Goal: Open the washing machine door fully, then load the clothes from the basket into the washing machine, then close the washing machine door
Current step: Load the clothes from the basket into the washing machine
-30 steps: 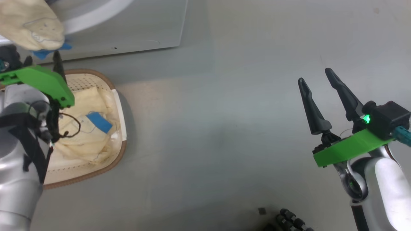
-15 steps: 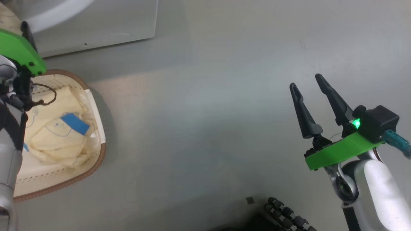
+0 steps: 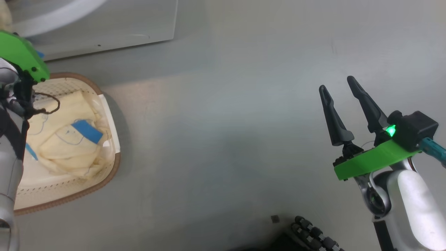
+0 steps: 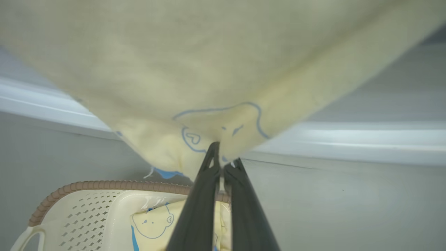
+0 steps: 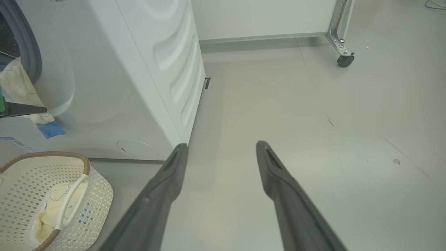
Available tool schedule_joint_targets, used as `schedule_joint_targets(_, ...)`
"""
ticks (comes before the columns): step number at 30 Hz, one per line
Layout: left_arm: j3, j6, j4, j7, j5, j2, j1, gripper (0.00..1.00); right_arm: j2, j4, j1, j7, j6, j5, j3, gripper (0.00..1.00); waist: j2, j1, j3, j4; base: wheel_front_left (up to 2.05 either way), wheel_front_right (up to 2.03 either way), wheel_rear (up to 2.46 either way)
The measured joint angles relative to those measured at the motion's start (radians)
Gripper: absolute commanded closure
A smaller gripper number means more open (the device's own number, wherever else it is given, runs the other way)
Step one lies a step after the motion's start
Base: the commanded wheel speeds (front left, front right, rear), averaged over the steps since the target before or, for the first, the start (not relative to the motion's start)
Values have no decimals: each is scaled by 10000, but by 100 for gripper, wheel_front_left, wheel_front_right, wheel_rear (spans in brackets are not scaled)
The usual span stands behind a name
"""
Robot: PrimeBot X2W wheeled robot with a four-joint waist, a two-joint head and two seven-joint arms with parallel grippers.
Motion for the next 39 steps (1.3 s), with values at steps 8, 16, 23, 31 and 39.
schedule_joint_targets(8,-556,-449,-903,245,314,119,-82,100,8,-65,4,31,0,-31,-174,0,0,0,-196,516,0,0,0)
schedule_joint_targets(16,-888,-512,-3948,1478,359,1032,797,100,12,-174,20,119,0,-31,-378,0,0,0,-401,1021,0,0,0)
schedule_joint_targets(23,-591,226,-7653,3551,21,2431,1604,100,13,-173,0,115,0,-27,-276,0,0,0,-369,1143,0,0,0)
schedule_joint_targets(31,150,1216,-9933,4684,-2,3425,1542,100,29,54,-236,-81,0,169,-100,0,0,0,-134,747,0,0,0)
schedule_joint_targets(39,685,1365,-8652,3881,443,3636,453,100,54,430,-465,-376,0,642,113,0,0,0,293,10,0,0,0)
